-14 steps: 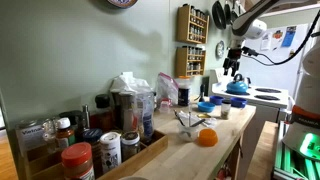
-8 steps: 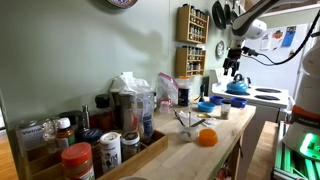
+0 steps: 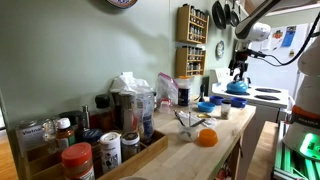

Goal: Put the right blue measuring cup on the left blue measuring cup

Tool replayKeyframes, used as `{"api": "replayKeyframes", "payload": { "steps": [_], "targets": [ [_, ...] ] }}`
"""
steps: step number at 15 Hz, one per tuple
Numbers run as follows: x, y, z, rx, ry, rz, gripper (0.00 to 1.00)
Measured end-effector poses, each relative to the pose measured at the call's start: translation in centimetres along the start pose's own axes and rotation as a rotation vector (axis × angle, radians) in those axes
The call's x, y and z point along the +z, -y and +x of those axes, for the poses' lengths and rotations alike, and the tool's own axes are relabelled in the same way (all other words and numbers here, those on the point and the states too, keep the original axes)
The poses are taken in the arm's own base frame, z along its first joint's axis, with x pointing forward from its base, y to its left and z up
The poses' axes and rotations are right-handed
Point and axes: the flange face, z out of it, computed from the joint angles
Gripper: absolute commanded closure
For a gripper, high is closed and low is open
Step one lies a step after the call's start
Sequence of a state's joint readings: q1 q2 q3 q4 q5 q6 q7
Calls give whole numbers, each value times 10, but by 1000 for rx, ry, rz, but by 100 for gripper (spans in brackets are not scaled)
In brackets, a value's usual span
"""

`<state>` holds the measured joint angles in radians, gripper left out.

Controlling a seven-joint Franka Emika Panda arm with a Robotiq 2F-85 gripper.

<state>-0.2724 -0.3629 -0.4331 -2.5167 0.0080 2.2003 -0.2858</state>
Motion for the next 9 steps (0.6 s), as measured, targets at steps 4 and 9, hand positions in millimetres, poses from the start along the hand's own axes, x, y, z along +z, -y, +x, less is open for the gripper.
{"api": "replayKeyframes", "payload": {
  "steps": [4,9],
  "targets": [
    [24,-62,-13,157,66,-88,0],
    [55,-93,-23,406,53,-190,0]
  ]
}}
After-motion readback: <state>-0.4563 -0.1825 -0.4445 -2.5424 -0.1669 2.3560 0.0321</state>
